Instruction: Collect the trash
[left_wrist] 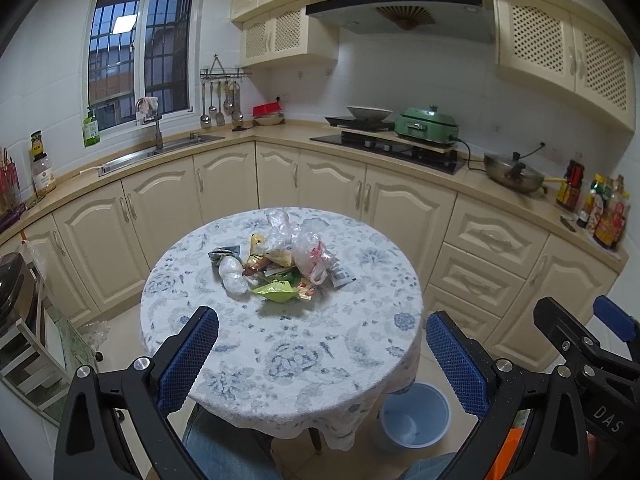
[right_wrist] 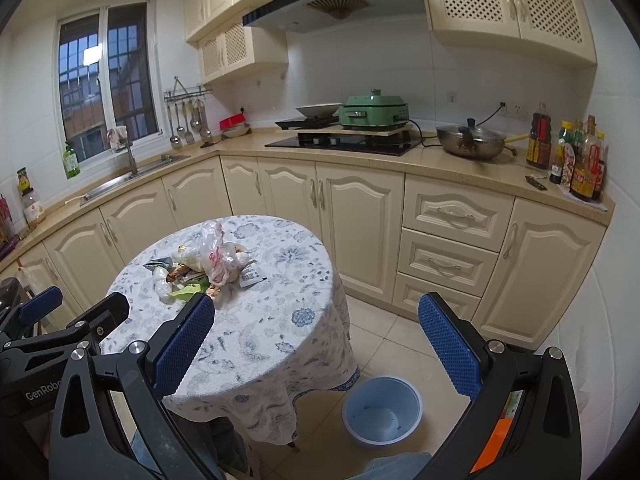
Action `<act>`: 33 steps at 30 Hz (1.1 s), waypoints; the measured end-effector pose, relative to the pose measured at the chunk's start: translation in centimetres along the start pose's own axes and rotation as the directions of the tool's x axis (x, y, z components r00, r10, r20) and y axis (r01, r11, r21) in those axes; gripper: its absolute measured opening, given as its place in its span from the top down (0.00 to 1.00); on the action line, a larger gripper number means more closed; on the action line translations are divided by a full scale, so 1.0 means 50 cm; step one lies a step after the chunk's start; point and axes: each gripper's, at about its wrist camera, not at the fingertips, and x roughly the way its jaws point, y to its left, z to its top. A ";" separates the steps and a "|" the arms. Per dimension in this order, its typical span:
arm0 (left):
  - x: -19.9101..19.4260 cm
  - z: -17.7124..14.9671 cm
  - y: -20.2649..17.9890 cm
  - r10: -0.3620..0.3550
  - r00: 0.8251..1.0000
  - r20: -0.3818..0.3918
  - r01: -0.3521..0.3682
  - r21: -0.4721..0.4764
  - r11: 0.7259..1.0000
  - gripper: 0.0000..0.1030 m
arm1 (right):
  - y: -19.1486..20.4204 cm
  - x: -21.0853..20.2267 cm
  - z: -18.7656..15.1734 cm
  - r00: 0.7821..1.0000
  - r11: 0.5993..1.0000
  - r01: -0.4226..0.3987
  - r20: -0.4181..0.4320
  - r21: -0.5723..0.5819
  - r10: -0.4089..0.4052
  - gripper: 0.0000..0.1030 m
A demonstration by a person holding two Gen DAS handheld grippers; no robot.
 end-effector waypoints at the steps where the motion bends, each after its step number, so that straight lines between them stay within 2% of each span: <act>1: 0.000 0.000 0.000 0.000 1.000 0.000 0.000 -0.001 1.000 0.01 | 0.000 0.000 0.000 1.000 1.000 0.000 0.000 0.000 0.000 0.00; 33: 0.002 0.000 0.007 0.008 1.000 -0.004 -0.008 -0.005 1.000 0.01 | 0.001 0.001 0.001 1.000 1.000 0.002 -0.014 -0.007 -0.002 0.00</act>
